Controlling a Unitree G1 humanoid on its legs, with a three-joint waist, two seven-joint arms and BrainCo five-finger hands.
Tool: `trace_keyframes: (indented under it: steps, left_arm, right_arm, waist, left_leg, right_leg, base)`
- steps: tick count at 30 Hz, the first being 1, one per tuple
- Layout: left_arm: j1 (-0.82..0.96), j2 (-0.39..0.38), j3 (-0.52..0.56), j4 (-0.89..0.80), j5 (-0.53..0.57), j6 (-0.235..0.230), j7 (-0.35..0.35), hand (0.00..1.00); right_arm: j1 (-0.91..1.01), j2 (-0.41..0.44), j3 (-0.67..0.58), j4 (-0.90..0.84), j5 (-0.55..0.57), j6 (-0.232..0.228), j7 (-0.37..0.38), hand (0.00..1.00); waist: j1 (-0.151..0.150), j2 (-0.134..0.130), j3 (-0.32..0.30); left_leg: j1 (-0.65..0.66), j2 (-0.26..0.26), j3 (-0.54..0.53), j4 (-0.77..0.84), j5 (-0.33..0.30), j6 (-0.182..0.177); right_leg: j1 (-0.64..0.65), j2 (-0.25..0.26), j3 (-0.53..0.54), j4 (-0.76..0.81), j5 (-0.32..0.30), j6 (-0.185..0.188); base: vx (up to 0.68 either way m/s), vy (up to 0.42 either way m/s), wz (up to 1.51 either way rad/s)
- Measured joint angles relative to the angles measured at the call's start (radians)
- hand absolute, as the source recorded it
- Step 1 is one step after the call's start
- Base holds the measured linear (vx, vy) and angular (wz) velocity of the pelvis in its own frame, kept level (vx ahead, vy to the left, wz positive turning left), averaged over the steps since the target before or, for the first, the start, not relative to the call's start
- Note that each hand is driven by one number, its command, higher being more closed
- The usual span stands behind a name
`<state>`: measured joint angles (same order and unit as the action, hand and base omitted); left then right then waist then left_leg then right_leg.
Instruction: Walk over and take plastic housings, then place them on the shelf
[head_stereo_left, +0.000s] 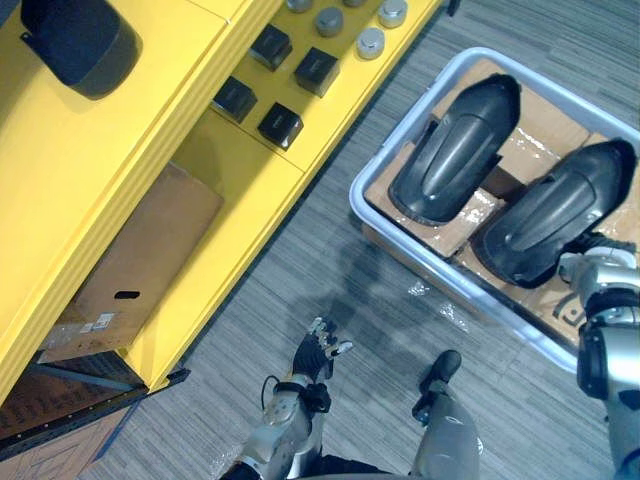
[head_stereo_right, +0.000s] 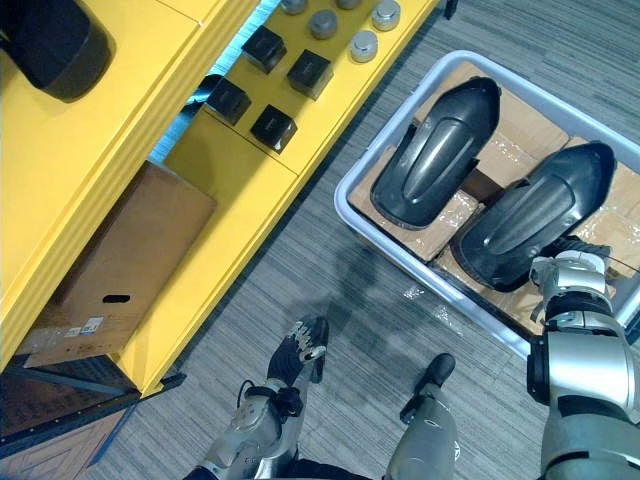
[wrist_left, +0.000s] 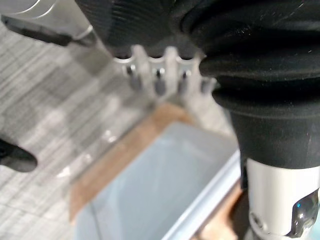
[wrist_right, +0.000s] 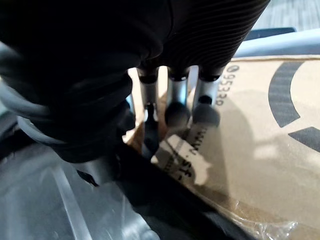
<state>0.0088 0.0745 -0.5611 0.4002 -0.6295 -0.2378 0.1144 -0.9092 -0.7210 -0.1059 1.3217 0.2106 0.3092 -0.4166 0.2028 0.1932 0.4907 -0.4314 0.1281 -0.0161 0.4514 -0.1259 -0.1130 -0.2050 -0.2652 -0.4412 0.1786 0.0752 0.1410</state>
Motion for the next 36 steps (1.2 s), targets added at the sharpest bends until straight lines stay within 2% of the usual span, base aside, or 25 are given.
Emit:
trace_keyframes:
  steps: [2, 7, 9, 11, 13, 14, 16, 17, 18, 19, 21, 25, 26, 28, 32, 34, 35, 36]
  left_arm:
    - [0.002, 0.007, 0.003, -0.019, -0.001, 0.002, 0.000, 0.00]
    - [0.036, 0.041, 0.044, -0.105, 0.023, -0.005, -0.011, 0.00]
    - [0.042, 0.047, 0.063, -0.123, 0.048, -0.012, -0.011, 0.00]
    - [0.056, 0.072, 0.099, -0.186, 0.098, -0.018, -0.010, 0.00]
    - [0.044, 0.099, 0.148, -0.260, 0.181, -0.019, -0.006, 0.00]
    - [0.037, 0.105, 0.159, -0.277, 0.205, -0.019, -0.005, 0.00]
    - [-0.036, 0.141, 0.189, -0.324, 0.308, -0.011, 0.001, 0.00]
    - [-0.060, 0.150, 0.194, -0.329, 0.331, -0.006, 0.001, 0.00]
    - [-0.116, 0.169, 0.198, -0.330, 0.377, 0.008, 0.001, 0.00]
    - [-0.148, 0.179, 0.198, -0.331, 0.404, 0.017, 0.001, 0.00]
    - [-0.250, 0.220, 0.202, -0.331, 0.470, 0.037, -0.006, 0.00]
    - [-0.402, 0.280, 0.200, -0.323, 0.509, 0.081, -0.029, 0.00]
    - [-0.454, 0.282, 0.192, -0.309, 0.511, 0.102, -0.044, 0.00]
    - [-0.515, 0.271, 0.178, -0.279, 0.507, 0.136, -0.066, 0.00]
    - [-0.593, 0.256, 0.105, -0.197, 0.475, 0.238, -0.095, 0.00]
    - [-0.607, 0.205, 0.067, -0.132, 0.426, 0.317, -0.094, 0.00]
    - [-0.607, 0.195, 0.064, -0.126, 0.422, 0.324, -0.093, 0.00]
    - [-0.607, 0.167, 0.053, -0.100, 0.386, 0.353, -0.089, 0.00]
  right_arm:
    - [-0.002, -0.002, -0.021, 0.011, -0.031, -0.012, -0.011, 1.00]
    - [0.014, 0.026, -0.005, 0.011, -0.125, -0.110, -0.062, 1.00]
    - [0.043, 0.035, 0.024, -0.028, -0.152, -0.119, -0.069, 1.00]
    - [0.093, 0.067, 0.061, -0.126, -0.193, -0.138, -0.074, 1.00]
    - [0.161, 0.104, 0.111, -0.305, -0.239, -0.143, -0.087, 1.00]
    - [0.179, 0.113, 0.120, -0.347, -0.255, -0.144, -0.087, 1.00]
    - [0.242, 0.140, 0.135, -0.480, -0.338, -0.141, -0.090, 1.00]
    - [0.252, 0.147, 0.136, -0.505, -0.358, -0.138, -0.090, 1.00]
    - [0.268, 0.155, 0.137, -0.553, -0.396, -0.135, -0.090, 1.00]
    - [0.276, 0.155, 0.137, -0.579, -0.413, -0.133, -0.090, 1.00]
    - [0.286, 0.157, 0.140, -0.668, -0.488, -0.126, -0.090, 1.00]
    - [0.288, 0.157, 0.173, -0.769, -0.589, -0.131, -0.087, 1.00]
    - [0.287, 0.157, 0.176, -0.793, -0.609, -0.135, -0.087, 1.00]
    - [0.288, 0.157, 0.180, -0.813, -0.628, -0.148, -0.086, 1.00]
    - [0.285, 0.156, 0.181, -0.847, -0.658, -0.205, -0.086, 1.00]
    - [0.262, 0.156, 0.212, -0.853, -0.658, -0.251, -0.088, 1.00]
    - [0.261, 0.156, 0.216, -0.855, -0.658, -0.255, -0.088, 1.00]
    - [0.261, 0.157, 0.231, -0.871, -0.660, -0.273, -0.088, 1.00]
  waist:
    - [0.004, 0.000, 0.000]
    - [-0.001, -0.002, 0.001]
    - [-0.002, -0.007, 0.004]
    - [-0.024, -0.023, 0.006]
    - [-0.052, -0.063, 0.005]
    - [-0.059, -0.075, 0.003]
    - [-0.094, -0.127, -0.009]
    - [-0.101, -0.140, -0.014]
    - [-0.115, -0.156, -0.022]
    - [-0.124, -0.162, -0.025]
    - [-0.163, -0.175, -0.045]
    - [-0.196, -0.201, -0.113]
    - [-0.216, -0.204, -0.116]
    - [-0.229, -0.211, -0.139]
    - [-0.249, -0.216, -0.169]
    - [-0.251, -0.218, -0.170]
    - [-0.252, -0.218, -0.170]
    - [-0.252, -0.218, -0.170]
  left_leg:
    - [0.007, 0.000, -0.002, -0.005, 0.002, -0.002]
    - [0.029, 0.011, 0.008, -0.013, 0.002, -0.003]
    - [0.046, 0.017, 0.020, -0.022, 0.002, -0.004]
    - [0.077, 0.025, 0.035, -0.039, 0.004, -0.007]
    - [0.123, 0.037, 0.073, -0.079, 0.012, -0.018]
    - [0.135, 0.038, 0.082, -0.091, 0.015, -0.020]
    - [0.175, 0.050, 0.102, -0.144, 0.038, -0.031]
    - [0.185, 0.052, 0.110, -0.157, 0.044, -0.035]
    - [0.209, 0.056, 0.124, -0.179, 0.054, -0.039]
    - [0.224, 0.057, 0.130, -0.191, 0.057, -0.040]
    - [0.269, 0.060, 0.146, -0.227, 0.066, -0.046]
    - [0.308, 0.072, 0.194, -0.273, 0.079, -0.054]
    - [0.327, 0.073, 0.195, -0.275, 0.079, -0.054]
    - [0.339, 0.074, 0.215, -0.276, 0.078, -0.054]
    - [0.353, 0.074, 0.231, -0.277, 0.078, -0.055]
    - [0.362, 0.073, 0.244, -0.277, 0.077, -0.054]
    - [0.361, 0.073, 0.245, -0.277, 0.077, -0.054]
    - [0.360, 0.073, 0.245, -0.277, 0.077, -0.054]
  right_leg:
    - [0.006, 0.000, -0.004, 0.007, -0.006, 0.000]
    - [0.020, 0.004, 0.002, 0.003, -0.008, 0.000]
    - [0.029, 0.006, 0.008, -0.002, -0.007, 0.000]
    - [0.043, 0.013, 0.023, -0.011, -0.006, 0.000]
    - [0.054, 0.025, 0.055, -0.032, 0.002, -0.004]
    - [0.056, 0.029, 0.062, -0.038, 0.004, -0.006]
    - [0.069, 0.044, 0.072, -0.062, 0.011, -0.014]
    - [0.070, 0.048, 0.078, -0.066, 0.014, -0.016]
    - [0.075, 0.053, 0.090, -0.071, 0.018, -0.020]
    - [0.084, 0.054, 0.091, -0.077, 0.019, -0.021]
    - [0.106, 0.061, 0.104, -0.092, 0.022, -0.022]
    - [0.112, 0.083, 0.144, -0.146, 0.051, -0.028]
    - [0.133, 0.085, 0.144, -0.152, 0.053, -0.028]
    - [0.137, 0.085, 0.155, -0.154, 0.053, -0.028]
    - [0.138, 0.087, 0.175, -0.161, 0.064, -0.028]
    - [0.138, 0.089, 0.194, -0.176, 0.080, -0.030]
    - [0.138, 0.089, 0.194, -0.178, 0.082, -0.031]
    - [0.138, 0.091, 0.195, -0.183, 0.086, -0.033]
  base:
    - [0.00, 0.000, 0.08]
    - [0.00, 0.005, -0.02]
    - [0.02, -0.012, -0.15]
    - [0.03, -0.015, -0.26]
    - [0.04, -0.017, -0.40]
    - [0.05, -0.023, -0.32]
    - [0.05, -0.048, -0.23]
    - [0.04, -0.050, -0.30]
    - [0.05, -0.037, -0.27]
    - [0.04, -0.026, -0.25]
    - [0.01, -0.022, -0.22]
    - [0.02, -0.015, -0.35]
    - [0.01, -0.003, -0.10]
    - [-0.01, 0.010, -0.16]
    - [-0.02, 0.016, -0.14]
    - [-0.07, 0.018, -0.22]
    - [-0.08, 0.012, -0.12]
    - [-0.07, 0.005, -0.04]
